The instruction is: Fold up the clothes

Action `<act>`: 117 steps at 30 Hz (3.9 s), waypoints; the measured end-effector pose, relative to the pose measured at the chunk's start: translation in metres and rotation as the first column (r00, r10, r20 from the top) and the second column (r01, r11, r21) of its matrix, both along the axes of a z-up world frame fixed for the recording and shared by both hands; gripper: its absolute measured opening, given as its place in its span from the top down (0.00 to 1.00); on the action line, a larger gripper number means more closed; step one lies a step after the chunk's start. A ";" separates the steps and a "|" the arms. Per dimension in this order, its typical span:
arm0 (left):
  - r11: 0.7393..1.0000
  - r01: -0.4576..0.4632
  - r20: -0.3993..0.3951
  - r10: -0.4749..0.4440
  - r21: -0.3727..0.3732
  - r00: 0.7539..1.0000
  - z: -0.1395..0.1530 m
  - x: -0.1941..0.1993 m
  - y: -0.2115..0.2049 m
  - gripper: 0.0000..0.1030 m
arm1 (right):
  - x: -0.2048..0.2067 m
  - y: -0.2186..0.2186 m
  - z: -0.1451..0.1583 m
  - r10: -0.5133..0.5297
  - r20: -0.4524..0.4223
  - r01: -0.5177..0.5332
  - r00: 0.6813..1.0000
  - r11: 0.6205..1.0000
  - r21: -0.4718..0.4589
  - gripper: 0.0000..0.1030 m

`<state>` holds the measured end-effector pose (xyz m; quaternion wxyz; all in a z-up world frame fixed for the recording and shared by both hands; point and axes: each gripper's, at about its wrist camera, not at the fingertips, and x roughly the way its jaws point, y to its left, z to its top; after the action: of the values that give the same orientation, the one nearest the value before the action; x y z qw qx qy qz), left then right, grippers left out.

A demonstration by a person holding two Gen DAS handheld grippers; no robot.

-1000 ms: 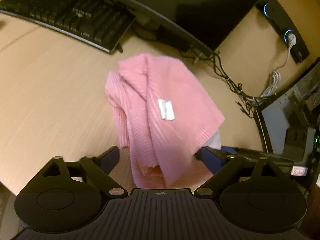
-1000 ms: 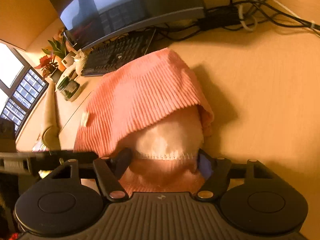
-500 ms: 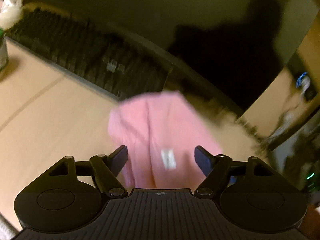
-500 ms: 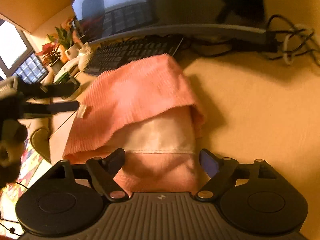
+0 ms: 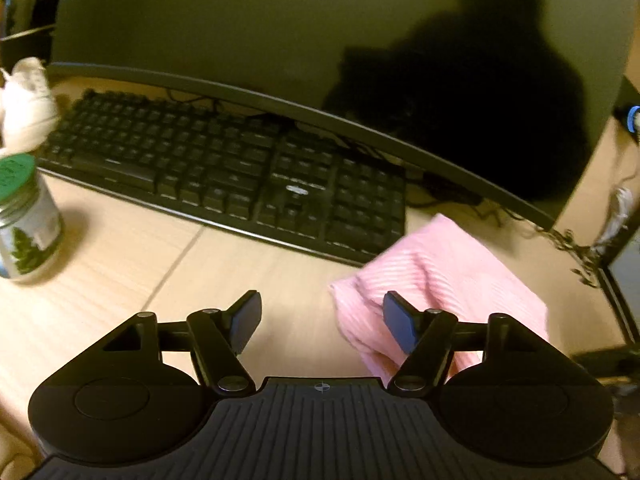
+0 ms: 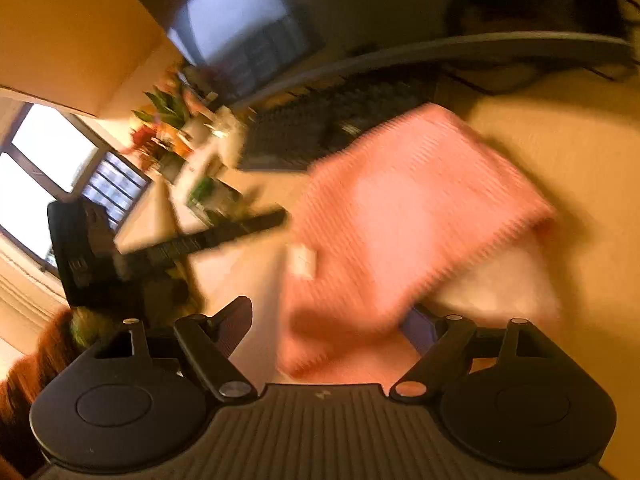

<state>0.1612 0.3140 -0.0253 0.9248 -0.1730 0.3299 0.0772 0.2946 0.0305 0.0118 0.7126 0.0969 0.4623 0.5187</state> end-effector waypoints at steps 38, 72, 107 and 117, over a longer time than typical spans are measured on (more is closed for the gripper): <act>0.986 0.109 0.108 -0.096 -0.127 0.990 0.004 0.034 0.061 0.10 | -0.050 0.036 0.044 0.098 0.207 -0.115 0.973 0.991 0.071 0.96; 0.923 0.133 -0.030 -0.154 -0.362 0.988 -0.004 0.030 -0.002 0.51 | -0.008 -0.064 0.018 -0.242 0.197 0.261 0.950 0.963 -0.072 0.36; 0.899 0.238 0.135 -0.201 -0.367 0.970 0.028 -0.021 -0.025 0.21 | -0.030 -0.048 0.028 -0.071 0.332 0.120 0.940 0.984 -0.130 0.01; 0.916 0.240 0.034 -0.243 -0.322 0.970 -0.010 0.065 -0.028 0.34 | -0.069 -0.001 -0.004 0.054 0.381 0.036 0.923 0.974 -0.226 0.00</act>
<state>0.2262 0.2865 -0.0354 0.8851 -0.2803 0.3600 -0.0921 0.2255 0.0292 0.0080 0.7933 -0.0913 0.3705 0.4744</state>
